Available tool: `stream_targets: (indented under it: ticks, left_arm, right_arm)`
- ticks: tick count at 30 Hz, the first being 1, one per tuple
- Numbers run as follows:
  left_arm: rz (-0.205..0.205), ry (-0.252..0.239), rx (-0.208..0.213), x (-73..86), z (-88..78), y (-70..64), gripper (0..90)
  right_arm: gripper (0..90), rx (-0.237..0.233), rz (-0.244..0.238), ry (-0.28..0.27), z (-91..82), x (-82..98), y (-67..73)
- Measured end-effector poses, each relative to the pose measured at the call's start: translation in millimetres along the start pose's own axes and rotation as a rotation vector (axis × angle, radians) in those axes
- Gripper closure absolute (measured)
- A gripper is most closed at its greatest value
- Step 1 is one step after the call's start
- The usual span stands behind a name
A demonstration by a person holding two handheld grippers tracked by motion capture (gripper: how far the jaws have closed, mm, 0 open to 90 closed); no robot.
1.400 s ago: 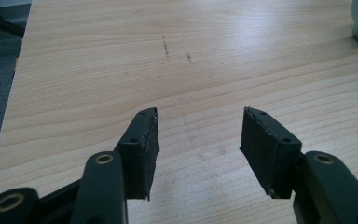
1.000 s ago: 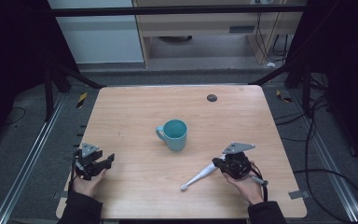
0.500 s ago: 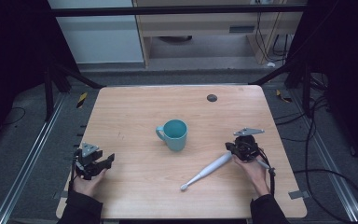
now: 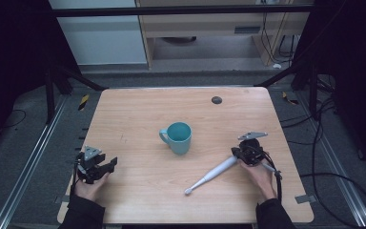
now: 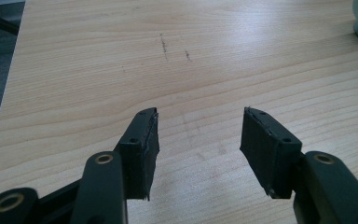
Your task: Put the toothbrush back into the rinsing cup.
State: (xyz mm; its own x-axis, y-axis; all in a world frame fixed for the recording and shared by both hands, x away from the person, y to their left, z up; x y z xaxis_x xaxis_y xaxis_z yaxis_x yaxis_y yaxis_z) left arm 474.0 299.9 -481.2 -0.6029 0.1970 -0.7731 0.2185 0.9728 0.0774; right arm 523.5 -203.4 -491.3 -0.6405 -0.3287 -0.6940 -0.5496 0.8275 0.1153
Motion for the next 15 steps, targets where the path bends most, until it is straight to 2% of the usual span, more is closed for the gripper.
stream_targets:
  ticks: [10, 15]
  left_arm:
    - [0.002, -0.002, 0.002, -0.2, -0.4, -0.4, 46.2]
    - [0.002, -0.002, 0.004, -0.2, -0.6, -0.5, 46.2]
  right_arm:
    - [90.0, 0.012, -0.001, 0.016, -5.1, 6.3, -2.3]
    - [90.0, 0.011, -0.013, 0.027, -8.9, 8.9, 0.9]
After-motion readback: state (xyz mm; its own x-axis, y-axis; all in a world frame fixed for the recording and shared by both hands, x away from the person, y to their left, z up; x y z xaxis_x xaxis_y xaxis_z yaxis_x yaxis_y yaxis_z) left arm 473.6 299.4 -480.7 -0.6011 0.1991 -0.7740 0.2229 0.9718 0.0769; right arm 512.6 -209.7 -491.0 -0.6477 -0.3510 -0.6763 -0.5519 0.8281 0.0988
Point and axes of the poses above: each handheld gripper's, and its own axes: z roughly forward along the jaws, x roughly out of its underside, y roughly to its left, the point moved 2 cm from there along z, roughly forward along the jaws, and after that the axes turned 6 degrees about -x, right-handed, at the moved point
